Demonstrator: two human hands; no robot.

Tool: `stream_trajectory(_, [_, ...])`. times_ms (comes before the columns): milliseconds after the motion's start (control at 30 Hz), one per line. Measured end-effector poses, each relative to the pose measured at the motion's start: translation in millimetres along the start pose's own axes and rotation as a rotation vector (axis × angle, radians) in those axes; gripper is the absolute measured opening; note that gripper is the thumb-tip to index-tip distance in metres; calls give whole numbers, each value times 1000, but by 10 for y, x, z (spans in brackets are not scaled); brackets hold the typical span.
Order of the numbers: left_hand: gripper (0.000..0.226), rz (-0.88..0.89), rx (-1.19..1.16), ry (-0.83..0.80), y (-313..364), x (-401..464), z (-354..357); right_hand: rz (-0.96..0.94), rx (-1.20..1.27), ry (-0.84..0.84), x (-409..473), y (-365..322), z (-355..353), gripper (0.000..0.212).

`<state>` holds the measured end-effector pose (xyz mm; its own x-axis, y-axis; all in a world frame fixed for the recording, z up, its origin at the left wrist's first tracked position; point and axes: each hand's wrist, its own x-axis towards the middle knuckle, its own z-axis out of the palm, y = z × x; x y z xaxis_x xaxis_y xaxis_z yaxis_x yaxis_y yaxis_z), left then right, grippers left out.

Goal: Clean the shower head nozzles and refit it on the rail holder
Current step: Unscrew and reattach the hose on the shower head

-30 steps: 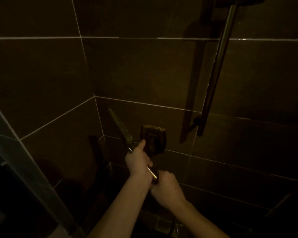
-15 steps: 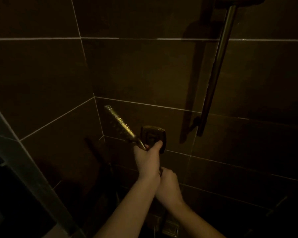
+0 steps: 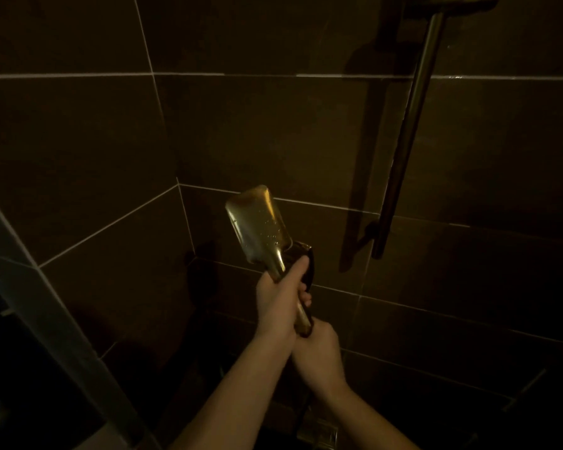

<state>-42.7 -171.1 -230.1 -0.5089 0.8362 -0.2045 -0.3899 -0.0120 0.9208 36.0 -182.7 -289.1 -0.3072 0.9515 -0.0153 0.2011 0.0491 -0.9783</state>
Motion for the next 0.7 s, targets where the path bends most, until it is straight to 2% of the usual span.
stream_trajectory(67, [23, 60, -26, 92, -77, -56, 37, -5, -44, -2, -36, 56, 36, 17])
stream_trajectory(133, [18, 48, -63, 129, -82, -57, 33, 6, -13, -31, -61, 97, 66, 22])
stream_trajectory(333, [6, 0, -27, 63, -122, -80, -140, 13, 107, -177, -130, 143, 94, 31])
stream_trajectory(467, [4, 9, -33, 85, -121, -13, -263, -4, 63, -314, -25, 178, 141, 34])
stream_trajectory(567, [7, 46, -13, 139, -142, 105, -383, -37, 72, -466, 132, 257, 206, 20])
stream_trajectory(633, [9, 58, -15, 207, -157, 201, -502, 4, 17, -661, 263, 288, 206, 8])
stream_trajectory(700, [7, 58, 9, 271, -171, 310, -650, 170, -108, -891, 484, 320, 115, 25])
